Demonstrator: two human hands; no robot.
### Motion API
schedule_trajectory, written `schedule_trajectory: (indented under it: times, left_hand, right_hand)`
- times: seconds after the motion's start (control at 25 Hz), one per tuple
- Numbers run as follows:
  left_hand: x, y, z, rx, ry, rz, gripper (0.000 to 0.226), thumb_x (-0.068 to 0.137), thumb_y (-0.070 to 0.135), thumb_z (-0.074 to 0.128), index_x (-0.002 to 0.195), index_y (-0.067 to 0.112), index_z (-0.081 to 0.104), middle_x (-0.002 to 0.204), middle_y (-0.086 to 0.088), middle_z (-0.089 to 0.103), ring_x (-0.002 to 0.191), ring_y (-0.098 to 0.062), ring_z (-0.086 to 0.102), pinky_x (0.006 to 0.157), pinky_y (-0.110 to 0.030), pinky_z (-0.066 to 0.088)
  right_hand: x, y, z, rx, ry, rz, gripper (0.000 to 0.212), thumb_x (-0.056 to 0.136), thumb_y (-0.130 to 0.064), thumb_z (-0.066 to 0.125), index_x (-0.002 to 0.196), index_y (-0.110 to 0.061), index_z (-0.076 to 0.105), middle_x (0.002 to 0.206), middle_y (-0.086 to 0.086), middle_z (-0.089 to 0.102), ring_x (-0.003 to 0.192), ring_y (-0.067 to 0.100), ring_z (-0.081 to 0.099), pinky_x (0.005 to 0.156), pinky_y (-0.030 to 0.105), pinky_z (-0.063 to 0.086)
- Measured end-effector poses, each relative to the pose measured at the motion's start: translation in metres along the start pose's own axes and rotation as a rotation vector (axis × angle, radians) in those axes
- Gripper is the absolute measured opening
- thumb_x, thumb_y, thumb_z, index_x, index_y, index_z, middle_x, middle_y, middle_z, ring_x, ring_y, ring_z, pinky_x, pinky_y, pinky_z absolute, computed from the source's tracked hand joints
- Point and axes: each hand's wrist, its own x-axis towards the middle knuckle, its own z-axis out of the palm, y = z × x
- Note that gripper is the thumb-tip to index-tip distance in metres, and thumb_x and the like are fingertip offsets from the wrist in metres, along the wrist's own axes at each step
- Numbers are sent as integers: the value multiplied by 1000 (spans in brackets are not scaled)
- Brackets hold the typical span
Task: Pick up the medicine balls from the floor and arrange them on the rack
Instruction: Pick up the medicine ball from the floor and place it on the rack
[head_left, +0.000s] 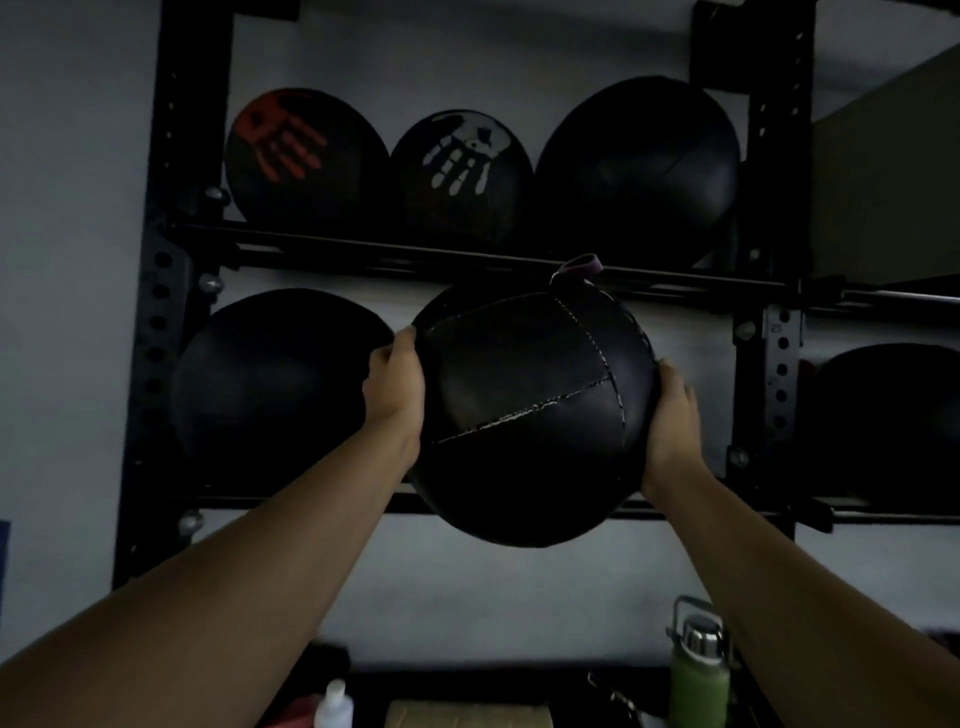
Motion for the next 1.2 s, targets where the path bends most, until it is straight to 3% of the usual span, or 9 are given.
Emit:
schedule_trajectory:
  times: [0.2, 0.32, 0.4, 0.48, 0.56, 0.68, 0.88, 1.2]
  left_hand:
    - [82, -35, 44, 6, 6, 8, 74, 85, 68, 47, 143, 25, 65, 145, -14, 66, 133, -40, 63, 117, -56, 47]
    - [111, -59, 58, 65, 61, 5, 78, 83, 70, 47, 144, 25, 64, 149, -14, 64, 137, -40, 60, 120, -58, 44]
    - [122, -71, 59, 204, 107, 102, 84, 75, 77, 48, 143, 31, 62, 152, -7, 59, 141, -36, 54, 122, -59, 38]
    - [133, -78, 64, 376, 60, 262, 78, 74, 74, 56, 143, 38, 61, 154, 0, 55, 147, -30, 48, 125, -57, 33]
    - [143, -87, 74, 561, 2, 334, 69, 83, 68, 62, 147, 43, 55, 161, 5, 46, 155, -28, 37, 129, -57, 24]
    - [150, -105, 89, 816, 137, 434, 63, 94, 67, 54, 153, 49, 43, 167, 8, 36, 158, -27, 25, 126, -61, 15]
    - [139, -117, 111, 945, 226, 557, 71, 87, 75, 39, 153, 49, 42, 165, 7, 39, 155, -24, 31, 125, -58, 19]
    - [120, -104, 80, 1095, 35, 494, 75, 94, 74, 29, 163, 45, 25, 175, 11, 24, 161, -21, 21, 127, -55, 20]
  right_hand:
    - [90, 24, 17, -3, 48, -14, 56, 85, -56, 54, 123, -17, 66, 116, 7, 74, 109, 29, 70, 97, 47, 56]
    - [120, 58, 25, -19, 79, -99, 25, 94, -43, 55, 108, -26, 67, 101, -2, 71, 100, 23, 67, 76, 30, 51]
    - [135, 85, 35, -58, 24, -214, 13, 99, -32, 56, 106, -30, 67, 106, 0, 69, 103, 23, 64, 78, 27, 51]
    - [154, 104, 55, -207, -137, -326, 19, 100, -32, 58, 117, -30, 67, 124, 6, 62, 116, 25, 60, 99, 37, 51]
    - [172, 111, 79, -432, -300, -364, 28, 96, -51, 54, 123, -42, 61, 136, 3, 52, 127, 27, 49, 113, 47, 40]
    - [188, 113, 97, -591, -334, -375, 40, 86, -72, 38, 121, -55, 49, 139, -3, 46, 129, 30, 40, 114, 53, 31]
    - [205, 115, 70, -531, -407, -340, 41, 87, -72, 40, 123, -56, 49, 139, -4, 42, 134, 31, 36, 116, 54, 30]
    - [196, 99, 57, -686, -544, -344, 55, 95, -72, 33, 147, -52, 36, 157, 1, 36, 145, 36, 33, 118, 54, 29]
